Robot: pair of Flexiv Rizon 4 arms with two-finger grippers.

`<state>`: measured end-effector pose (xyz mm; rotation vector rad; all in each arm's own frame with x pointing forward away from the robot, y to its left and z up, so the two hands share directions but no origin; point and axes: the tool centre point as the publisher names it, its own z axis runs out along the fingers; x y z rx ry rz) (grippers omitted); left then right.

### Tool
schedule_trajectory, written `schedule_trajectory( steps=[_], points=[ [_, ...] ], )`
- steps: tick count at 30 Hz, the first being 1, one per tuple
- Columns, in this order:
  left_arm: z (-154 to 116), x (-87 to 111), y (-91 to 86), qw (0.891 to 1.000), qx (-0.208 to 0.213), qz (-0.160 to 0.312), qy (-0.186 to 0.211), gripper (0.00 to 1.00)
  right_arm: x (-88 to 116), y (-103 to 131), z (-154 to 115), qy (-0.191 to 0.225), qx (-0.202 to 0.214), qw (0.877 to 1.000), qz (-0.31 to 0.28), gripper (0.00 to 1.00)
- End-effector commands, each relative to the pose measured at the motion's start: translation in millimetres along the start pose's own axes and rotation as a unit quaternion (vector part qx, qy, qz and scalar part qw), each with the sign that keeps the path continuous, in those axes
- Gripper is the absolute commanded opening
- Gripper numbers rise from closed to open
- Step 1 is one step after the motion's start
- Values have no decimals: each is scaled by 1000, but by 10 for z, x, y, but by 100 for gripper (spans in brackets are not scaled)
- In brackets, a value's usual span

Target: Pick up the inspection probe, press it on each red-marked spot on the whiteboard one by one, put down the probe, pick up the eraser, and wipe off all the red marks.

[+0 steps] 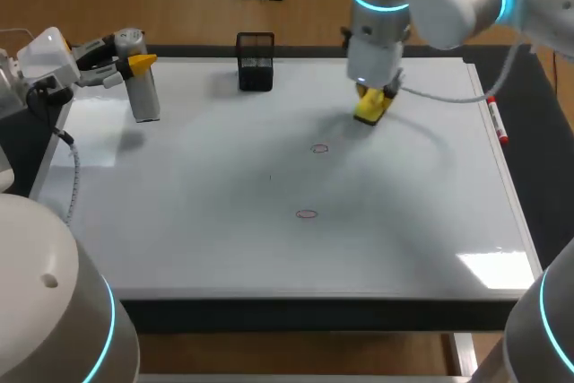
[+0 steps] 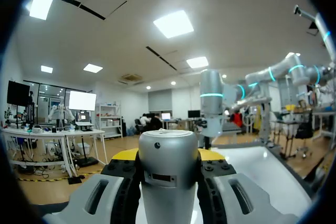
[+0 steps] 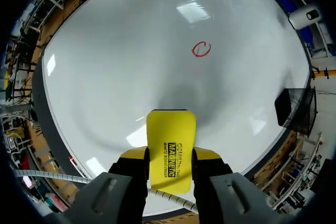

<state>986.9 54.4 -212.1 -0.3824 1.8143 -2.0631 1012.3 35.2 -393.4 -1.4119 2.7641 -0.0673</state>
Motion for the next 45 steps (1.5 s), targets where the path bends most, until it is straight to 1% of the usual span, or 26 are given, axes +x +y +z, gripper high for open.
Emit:
schedule_trajectory(
  steps=[1,7,12,14,33,35,38,45],
  points=[
    [-2,4,-9,1000,0,0,0,0,142,-222,28,0,-9,1000,13,0],
    [-2,4,-9,1000,0,0,0,0,277,-433,46,3,-10,999,33,0],
    [-2,4,-9,1000,0,0,0,0,325,-526,58,2,-14,999,42,0],
    [-2,4,-9,1000,0,0,0,0,335,-554,61,10,-15,998,53,0],
    [-2,4,-9,1000,0,0,0,0,335,-554,61,10,-15,998,53,0],
    [51,65,-1,1000,-7,2,3,0,335,-554,61,10,-15,998,53,0],
    [110,161,22,1000,-6,-4,9,0,335,-554,61,10,-15,998,53,0],
    [355,491,98,999,2,-20,30,0,335,-554,61,10,-15,998,53,0]
  ],
)
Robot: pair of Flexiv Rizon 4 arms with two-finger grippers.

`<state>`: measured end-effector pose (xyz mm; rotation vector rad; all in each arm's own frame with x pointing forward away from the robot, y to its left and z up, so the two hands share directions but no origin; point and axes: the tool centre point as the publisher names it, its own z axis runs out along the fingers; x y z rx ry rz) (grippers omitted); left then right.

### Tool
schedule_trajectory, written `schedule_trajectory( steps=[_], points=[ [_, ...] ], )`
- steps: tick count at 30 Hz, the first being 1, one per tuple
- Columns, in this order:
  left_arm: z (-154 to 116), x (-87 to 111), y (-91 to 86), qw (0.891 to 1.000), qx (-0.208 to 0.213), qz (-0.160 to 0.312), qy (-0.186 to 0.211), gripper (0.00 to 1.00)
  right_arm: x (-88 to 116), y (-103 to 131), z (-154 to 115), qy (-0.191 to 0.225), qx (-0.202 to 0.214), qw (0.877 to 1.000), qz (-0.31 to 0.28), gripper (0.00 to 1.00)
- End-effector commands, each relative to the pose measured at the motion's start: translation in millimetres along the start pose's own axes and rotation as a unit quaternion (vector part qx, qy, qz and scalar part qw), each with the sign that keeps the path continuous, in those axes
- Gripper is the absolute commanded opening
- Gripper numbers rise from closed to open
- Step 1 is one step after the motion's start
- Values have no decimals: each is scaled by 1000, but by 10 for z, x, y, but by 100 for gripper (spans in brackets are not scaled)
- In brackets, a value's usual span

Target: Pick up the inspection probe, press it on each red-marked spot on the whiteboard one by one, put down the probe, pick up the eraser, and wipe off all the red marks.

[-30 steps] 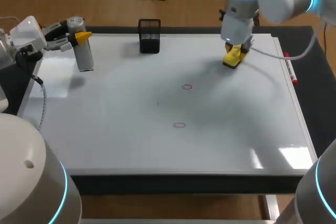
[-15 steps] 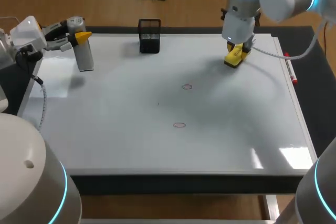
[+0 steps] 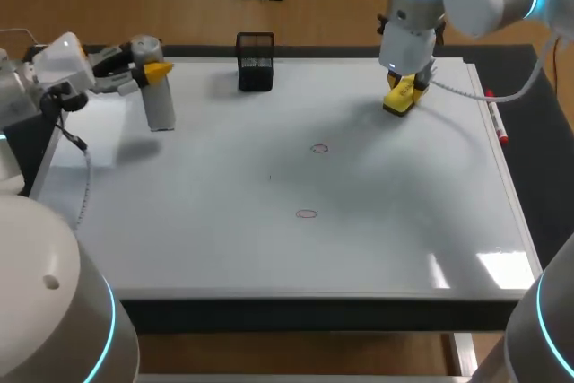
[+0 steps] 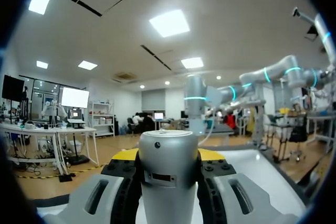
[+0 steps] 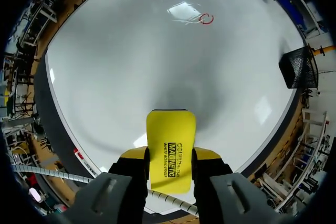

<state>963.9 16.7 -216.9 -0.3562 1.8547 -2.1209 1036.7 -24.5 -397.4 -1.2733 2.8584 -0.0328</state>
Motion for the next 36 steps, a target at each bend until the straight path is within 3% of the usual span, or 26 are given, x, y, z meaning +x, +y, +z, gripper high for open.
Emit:
schedule_trajectory(
  steps=[1,4,18,36],
  points=[
    [177,153,40,1000,3,-4,2,0,-7,-9,-5,2,1,1000,0,0],
    [285,256,47,1000,20,-15,11,0,-7,-9,-5,2,1,1000,0,0],
    [964,826,145,998,17,-26,62,0,-7,-9,-5,2,1,1000,0,0],
    [1840,1160,286,994,40,-16,101,0,-7,-9,-5,2,1,1000,0,0]
  ],
)
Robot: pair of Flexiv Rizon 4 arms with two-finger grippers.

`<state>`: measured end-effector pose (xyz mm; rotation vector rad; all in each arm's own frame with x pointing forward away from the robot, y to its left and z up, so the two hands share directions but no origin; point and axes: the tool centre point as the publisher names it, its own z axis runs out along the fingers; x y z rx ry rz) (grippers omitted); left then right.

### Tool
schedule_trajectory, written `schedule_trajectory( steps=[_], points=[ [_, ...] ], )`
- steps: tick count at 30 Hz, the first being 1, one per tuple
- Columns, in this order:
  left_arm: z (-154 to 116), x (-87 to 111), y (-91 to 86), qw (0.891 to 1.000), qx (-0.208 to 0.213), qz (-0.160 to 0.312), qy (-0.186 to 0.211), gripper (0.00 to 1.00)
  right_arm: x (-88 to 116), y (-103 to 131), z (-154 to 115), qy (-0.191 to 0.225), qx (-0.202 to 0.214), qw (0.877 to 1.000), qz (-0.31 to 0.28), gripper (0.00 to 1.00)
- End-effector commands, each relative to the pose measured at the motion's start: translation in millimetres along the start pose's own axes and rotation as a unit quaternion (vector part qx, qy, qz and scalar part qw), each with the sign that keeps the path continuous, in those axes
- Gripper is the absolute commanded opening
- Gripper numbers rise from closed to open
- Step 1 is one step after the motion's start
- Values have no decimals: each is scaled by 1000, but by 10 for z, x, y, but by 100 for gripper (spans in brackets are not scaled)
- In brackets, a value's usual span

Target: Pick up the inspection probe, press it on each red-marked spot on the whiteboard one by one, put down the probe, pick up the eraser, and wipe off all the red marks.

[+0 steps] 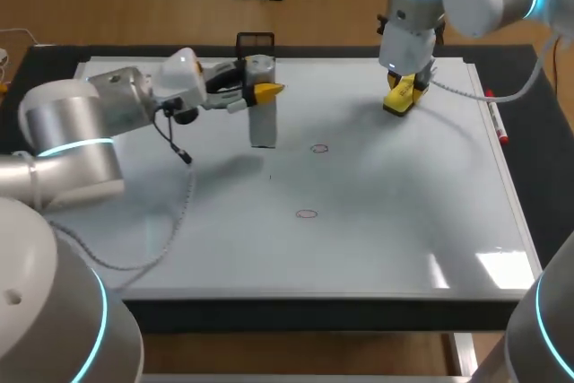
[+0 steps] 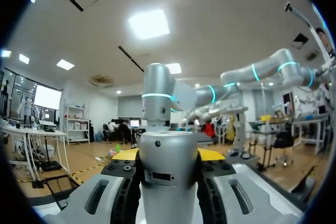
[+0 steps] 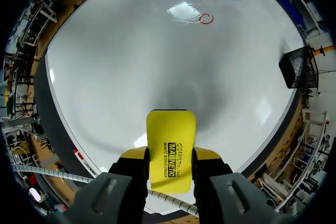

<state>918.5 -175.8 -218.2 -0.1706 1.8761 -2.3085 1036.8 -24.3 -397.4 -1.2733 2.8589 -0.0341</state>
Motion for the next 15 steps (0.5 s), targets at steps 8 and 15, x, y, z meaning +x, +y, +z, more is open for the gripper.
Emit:
schedule_trajectory(
  steps=[8,15],
  points=[
    [583,-20,209,1000,2,-1,17,0,-4,-9,-5,2,0,1000,0,0],
    [795,-31,326,1000,-1,-2,21,0,-4,-9,-5,2,0,1000,0,0]
  ],
)
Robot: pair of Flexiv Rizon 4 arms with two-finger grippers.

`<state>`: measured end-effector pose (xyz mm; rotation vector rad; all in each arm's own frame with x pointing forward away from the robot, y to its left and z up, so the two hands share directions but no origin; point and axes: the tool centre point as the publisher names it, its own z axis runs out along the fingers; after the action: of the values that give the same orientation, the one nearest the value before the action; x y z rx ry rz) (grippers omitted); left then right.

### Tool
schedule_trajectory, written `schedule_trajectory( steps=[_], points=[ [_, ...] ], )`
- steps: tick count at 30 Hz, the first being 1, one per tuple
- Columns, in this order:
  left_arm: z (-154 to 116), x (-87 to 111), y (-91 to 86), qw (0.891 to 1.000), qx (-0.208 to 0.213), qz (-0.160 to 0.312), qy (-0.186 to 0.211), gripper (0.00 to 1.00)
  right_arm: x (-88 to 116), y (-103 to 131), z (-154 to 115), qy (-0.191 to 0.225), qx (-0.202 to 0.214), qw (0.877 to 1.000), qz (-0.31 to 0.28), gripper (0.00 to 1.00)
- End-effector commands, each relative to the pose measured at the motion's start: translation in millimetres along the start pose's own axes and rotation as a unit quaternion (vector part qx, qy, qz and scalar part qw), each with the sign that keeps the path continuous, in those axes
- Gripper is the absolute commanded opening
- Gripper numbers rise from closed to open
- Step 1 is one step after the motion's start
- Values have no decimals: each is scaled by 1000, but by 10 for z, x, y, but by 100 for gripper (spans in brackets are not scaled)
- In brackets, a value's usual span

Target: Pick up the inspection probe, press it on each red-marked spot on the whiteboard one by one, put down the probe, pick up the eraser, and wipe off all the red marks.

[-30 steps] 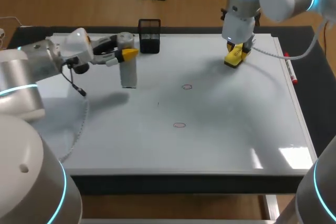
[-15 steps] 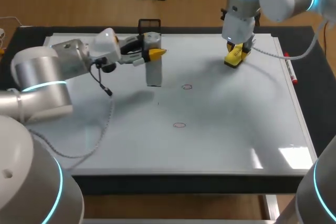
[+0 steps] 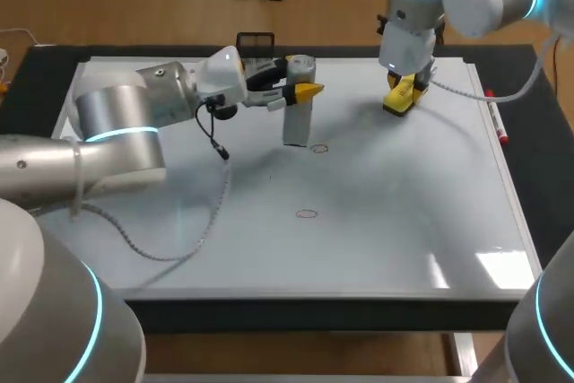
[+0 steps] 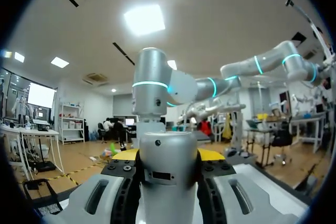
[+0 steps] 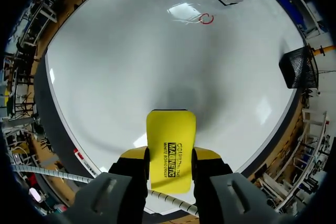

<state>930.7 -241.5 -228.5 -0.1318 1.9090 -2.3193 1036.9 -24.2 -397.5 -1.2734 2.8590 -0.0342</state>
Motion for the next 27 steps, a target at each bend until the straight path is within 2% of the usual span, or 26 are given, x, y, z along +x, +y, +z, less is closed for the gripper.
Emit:
schedule_trajectory(
  steps=[1,11,27],
  points=[
    [190,-39,97,1000,6,0,3,0,-3,-9,-6,2,0,1000,0,0],
    [335,-54,207,1000,9,1,7,0,-3,-9,-6,2,0,1000,0,0],
    [353,-16,373,1000,3,1,8,0,-3,-9,-6,2,0,1000,0,0]
  ],
)
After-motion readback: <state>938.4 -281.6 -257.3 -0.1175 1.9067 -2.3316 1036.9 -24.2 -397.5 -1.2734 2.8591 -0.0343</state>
